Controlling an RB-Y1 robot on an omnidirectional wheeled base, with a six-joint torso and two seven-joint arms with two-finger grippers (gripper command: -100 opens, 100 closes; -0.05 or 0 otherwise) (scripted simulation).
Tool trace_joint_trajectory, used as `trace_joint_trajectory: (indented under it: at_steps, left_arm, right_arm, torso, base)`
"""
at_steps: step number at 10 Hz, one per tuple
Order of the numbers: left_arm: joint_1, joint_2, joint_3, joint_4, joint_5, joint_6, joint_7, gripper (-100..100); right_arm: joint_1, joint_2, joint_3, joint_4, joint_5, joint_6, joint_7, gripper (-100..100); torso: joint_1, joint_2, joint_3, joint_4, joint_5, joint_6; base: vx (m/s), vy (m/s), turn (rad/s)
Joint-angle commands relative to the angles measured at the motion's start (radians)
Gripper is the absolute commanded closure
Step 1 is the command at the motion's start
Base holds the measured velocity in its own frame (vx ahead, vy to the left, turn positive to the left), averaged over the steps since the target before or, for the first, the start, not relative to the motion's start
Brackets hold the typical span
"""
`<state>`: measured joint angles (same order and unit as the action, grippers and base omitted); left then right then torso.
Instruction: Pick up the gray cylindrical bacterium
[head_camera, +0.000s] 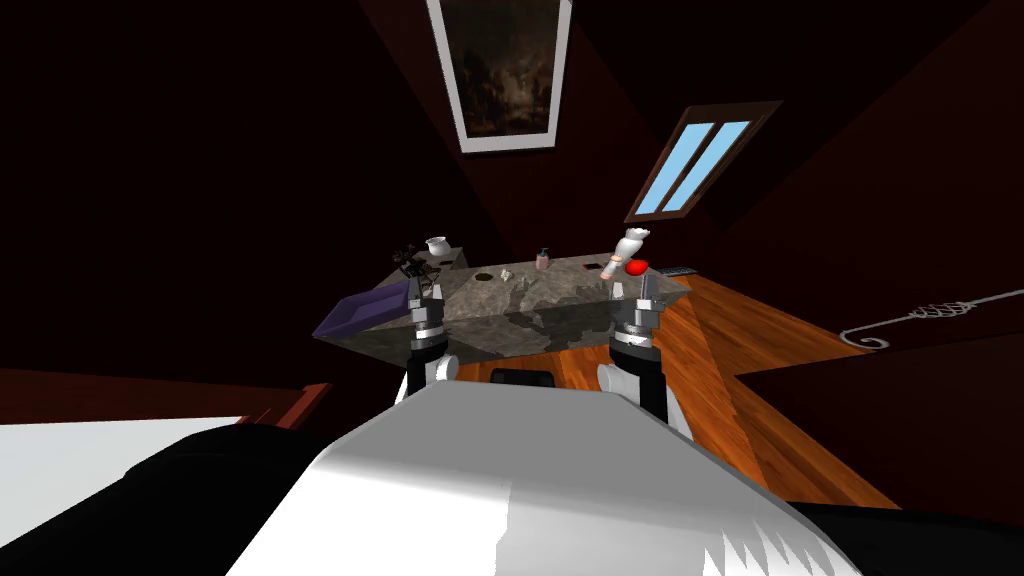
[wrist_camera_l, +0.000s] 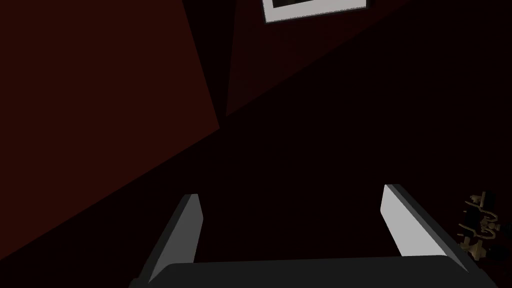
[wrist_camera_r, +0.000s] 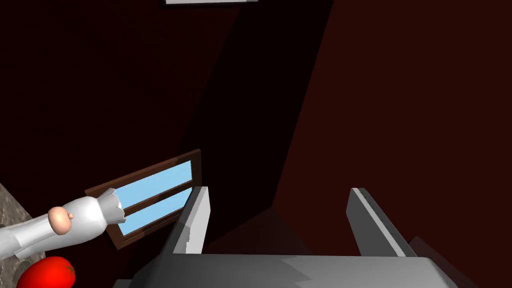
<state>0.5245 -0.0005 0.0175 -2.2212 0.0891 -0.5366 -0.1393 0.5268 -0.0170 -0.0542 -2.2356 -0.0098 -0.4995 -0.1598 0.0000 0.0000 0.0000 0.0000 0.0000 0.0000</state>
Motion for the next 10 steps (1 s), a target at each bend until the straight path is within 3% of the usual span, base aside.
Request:
trace_joint_trajectory:
  at_steps: [1, 4, 5, 7, 10]
  left_arm:
    - [0.000, 0.000, 0.000, 0.000, 0.000, 0.000, 0.000, 0]
    - [0.000, 0.000, 0.000, 0.000, 0.000, 0.000, 0.000, 0]
    - [0.000, 0.000, 0.000, 0.000, 0.000, 0.000, 0.000, 0]
    - [0.000, 0.000, 0.000, 0.000, 0.000, 0.000, 0.000, 0]
    - [0.000, 0.000, 0.000, 0.000, 0.000, 0.000, 0.000, 0]
  right_arm:
    - [-0.023, -0.045, 0.011, 0.020, 0.043, 0.000, 0.018, -100]
    - [-0.077, -0.097, 0.039, 0.067, 0.136, -0.001, 0.062, -100]
    - [-0.077, -0.097, 0.039, 0.067, 0.148, -0.001, 0.062, -100]
    - [-0.126, -0.125, 0.065, 0.108, 0.216, -0.002, 0.101, -100]
    - [-0.154, -0.137, 0.080, 0.132, 0.300, -0.002, 0.124, -100]
  torso:
    - [0.000, 0.000, 0.000, 0.000, 0.000, 0.000]
    - [0.004, 0.002, 0.001, 0.000, 0.001, 0.000]
    - [0.005, 0.002, 0.001, 0.001, 0.001, 0.000]
    - [0.003, 0.002, 0.001, 0.000, 0.001, 0.000]
    - [0.004, 0.003, 0.002, 0.001, 0.001, 0.000]
  base:
    - [-0.018, 0.019, -0.027]
    - [-0.038, 0.061, -0.036]
    - [-0.036, 0.045, -0.019]
    - [-0.039, 0.062, -0.037]
    - [-0.043, 0.050, -0.028]
